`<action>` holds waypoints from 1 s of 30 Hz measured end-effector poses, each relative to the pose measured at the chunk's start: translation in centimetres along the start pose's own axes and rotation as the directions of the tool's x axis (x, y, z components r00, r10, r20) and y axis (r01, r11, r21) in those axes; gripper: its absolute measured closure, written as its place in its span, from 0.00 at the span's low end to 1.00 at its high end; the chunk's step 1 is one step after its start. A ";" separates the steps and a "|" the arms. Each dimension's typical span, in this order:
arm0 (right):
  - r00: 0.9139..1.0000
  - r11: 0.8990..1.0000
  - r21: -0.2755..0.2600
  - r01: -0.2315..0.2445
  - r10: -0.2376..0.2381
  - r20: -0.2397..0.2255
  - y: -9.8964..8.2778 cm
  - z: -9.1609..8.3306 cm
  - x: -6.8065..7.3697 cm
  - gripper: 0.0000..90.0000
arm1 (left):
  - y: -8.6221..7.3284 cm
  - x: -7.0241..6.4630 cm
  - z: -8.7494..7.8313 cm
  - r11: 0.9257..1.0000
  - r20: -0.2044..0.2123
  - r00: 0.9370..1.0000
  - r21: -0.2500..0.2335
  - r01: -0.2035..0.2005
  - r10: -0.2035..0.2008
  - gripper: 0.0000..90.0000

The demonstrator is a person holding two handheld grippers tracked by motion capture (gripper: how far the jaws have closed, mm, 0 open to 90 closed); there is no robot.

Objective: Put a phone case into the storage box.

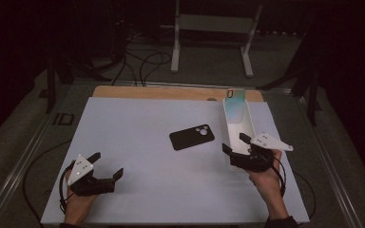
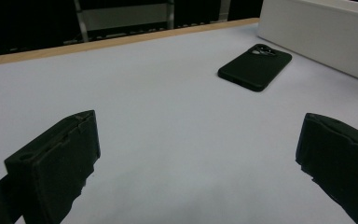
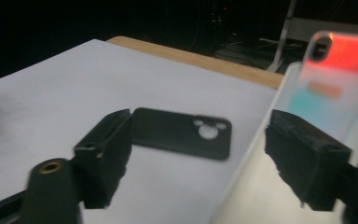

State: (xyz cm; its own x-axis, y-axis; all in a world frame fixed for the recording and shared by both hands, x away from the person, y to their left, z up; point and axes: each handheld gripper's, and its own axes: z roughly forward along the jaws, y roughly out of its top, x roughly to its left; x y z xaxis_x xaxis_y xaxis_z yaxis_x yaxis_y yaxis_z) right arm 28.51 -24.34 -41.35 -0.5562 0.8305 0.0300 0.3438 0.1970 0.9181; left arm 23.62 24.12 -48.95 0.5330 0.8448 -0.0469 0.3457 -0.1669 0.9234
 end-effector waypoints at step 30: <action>0.996 0.960 0.279 0.019 -0.043 0.078 7.1 15.2 2.8 0.71 | 0.0 0.1 -0.1 1.000 0.001 1.000 -0.005 0.003 -0.003 0.00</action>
State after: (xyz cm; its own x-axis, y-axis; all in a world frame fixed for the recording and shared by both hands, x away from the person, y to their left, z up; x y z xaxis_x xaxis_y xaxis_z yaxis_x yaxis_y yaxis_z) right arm 40.86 -12.71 -40.77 -0.5094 0.8596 -0.0401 0.5302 0.3503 0.7721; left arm 23.57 24.26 -48.92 0.5329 0.8447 -0.0506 0.3433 -0.1612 0.9253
